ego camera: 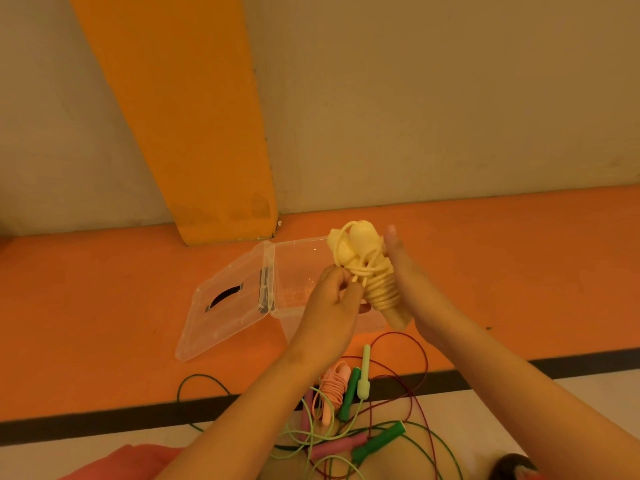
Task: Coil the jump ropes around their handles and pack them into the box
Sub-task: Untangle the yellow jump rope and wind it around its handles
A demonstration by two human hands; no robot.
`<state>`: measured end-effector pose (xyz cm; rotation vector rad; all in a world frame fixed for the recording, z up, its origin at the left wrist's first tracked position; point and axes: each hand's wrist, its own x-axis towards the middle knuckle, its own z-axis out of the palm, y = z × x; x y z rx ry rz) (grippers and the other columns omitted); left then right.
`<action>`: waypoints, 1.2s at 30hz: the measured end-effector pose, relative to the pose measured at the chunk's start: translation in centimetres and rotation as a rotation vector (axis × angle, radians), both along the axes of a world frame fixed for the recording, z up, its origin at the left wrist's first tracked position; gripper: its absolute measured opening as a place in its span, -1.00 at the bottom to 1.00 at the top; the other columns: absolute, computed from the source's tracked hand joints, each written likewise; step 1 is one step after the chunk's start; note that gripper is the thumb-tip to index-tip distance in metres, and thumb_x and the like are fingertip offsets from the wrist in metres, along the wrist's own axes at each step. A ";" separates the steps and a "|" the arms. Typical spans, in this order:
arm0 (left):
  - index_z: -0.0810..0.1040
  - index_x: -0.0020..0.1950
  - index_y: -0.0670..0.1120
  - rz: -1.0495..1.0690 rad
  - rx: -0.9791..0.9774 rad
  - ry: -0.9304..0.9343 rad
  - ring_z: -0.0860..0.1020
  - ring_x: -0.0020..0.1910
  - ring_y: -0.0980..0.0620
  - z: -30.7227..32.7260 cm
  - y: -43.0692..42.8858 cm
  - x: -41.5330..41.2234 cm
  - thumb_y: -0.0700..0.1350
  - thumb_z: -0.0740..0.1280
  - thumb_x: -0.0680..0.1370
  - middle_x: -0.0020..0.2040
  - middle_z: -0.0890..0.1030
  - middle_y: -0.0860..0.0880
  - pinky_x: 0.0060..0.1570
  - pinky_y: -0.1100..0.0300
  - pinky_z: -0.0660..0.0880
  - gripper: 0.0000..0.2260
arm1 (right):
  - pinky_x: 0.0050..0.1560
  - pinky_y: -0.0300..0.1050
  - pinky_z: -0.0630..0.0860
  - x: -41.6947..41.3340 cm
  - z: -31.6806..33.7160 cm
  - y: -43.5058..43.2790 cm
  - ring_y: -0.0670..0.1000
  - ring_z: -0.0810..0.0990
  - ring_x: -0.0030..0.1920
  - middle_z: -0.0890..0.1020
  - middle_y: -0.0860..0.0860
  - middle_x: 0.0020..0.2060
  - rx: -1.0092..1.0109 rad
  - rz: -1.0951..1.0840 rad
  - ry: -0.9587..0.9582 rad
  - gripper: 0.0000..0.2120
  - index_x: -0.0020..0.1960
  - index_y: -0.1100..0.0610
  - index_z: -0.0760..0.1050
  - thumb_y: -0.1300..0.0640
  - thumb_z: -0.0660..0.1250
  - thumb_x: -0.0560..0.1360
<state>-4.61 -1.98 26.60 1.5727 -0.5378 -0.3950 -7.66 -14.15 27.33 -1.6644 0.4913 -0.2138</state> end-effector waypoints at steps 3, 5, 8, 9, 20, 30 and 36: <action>0.44 -0.11 -0.24 0.023 0.048 -0.004 0.55 -0.03 -0.06 -0.3 -0.1 0.2 -0.27 0.15 0.61 0.11 0.47 -0.25 -0.06 0.21 0.59 -0.86 | -0.17 -0.24 0.56 -0.4 0.5 -0.3 -0.06 0.60 -0.14 0.63 0.04 -0.06 0.176 0.054 -0.010 -0.55 0.09 0.05 0.55 -0.26 0.09 0.55; 0.47 -0.02 -0.34 0.030 0.060 0.015 0.56 -0.03 -0.09 -0.5 -0.1 0.6 -0.28 0.17 0.60 0.11 0.50 -0.27 -0.10 0.21 0.59 -0.85 | -0.20 -0.14 0.46 -0.8 0.3 -0.4 -0.02 0.53 -0.23 0.58 0.07 -0.18 0.203 0.046 0.011 -0.67 0.00 0.11 0.52 -0.10 0.11 0.59; 0.52 0.00 -0.32 0.043 0.002 0.126 0.56 -0.08 -0.03 0.2 0.0 0.9 -0.28 0.14 0.60 -0.01 0.57 -0.22 -0.08 0.13 0.56 -0.82 | -0.01 0.00 0.46 -0.8 0.2 0.1 0.02 0.54 -0.12 0.58 0.08 -0.11 0.192 0.022 -0.019 -0.76 -0.05 0.09 0.51 -0.01 0.14 0.60; 0.54 -0.01 -0.26 0.053 -0.033 0.165 0.56 -0.08 -0.01 0.6 0.1 1.0 -0.28 0.13 0.61 -0.06 0.59 -0.17 -0.07 0.13 0.56 -0.80 | 0.13 0.04 0.46 -0.7 0.0 0.0 0.02 0.55 -0.03 0.59 0.08 -0.03 0.178 0.028 -0.040 -0.80 -0.02 0.06 0.51 0.01 0.15 0.60; 0.54 0.06 -0.30 0.072 -0.082 0.177 0.58 -0.01 -0.02 0.4 0.5 1.4 -0.19 0.22 0.62 0.01 0.58 -0.23 -0.08 0.18 0.61 -0.81 | 0.19 0.13 0.52 -0.8 0.5 0.2 0.00 0.59 0.14 0.60 -0.02 0.13 0.118 0.122 -0.116 -0.72 0.13 -0.16 0.47 -0.22 0.24 0.46; 0.54 -0.05 -0.24 0.136 0.025 -0.080 0.43 -0.19 0.11 0.2 1.1 1.6 -0.14 0.30 0.58 -0.10 0.49 -0.09 -0.22 0.35 0.38 -0.84 | 0.02 -0.10 0.56 -0.8 -1.4 0.8 0.00 0.61 0.05 0.61 0.08 0.11 0.498 0.220 -0.258 -0.55 0.23 0.02 0.43 0.13 0.47 0.39; 0.43 -0.06 -0.30 0.044 -0.017 0.017 0.31 -0.50 0.11 1.1 1.5 1.4 -0.17 0.24 0.62 -0.43 0.40 -0.01 -0.50 0.27 0.26 -0.81 | -0.22 0.03 0.63 -0.9 -0.9 0.9 0.11 0.65 -0.12 0.63 0.16 -0.05 0.421 0.225 -0.209 -0.53 0.25 0.18 0.40 0.15 0.44 0.39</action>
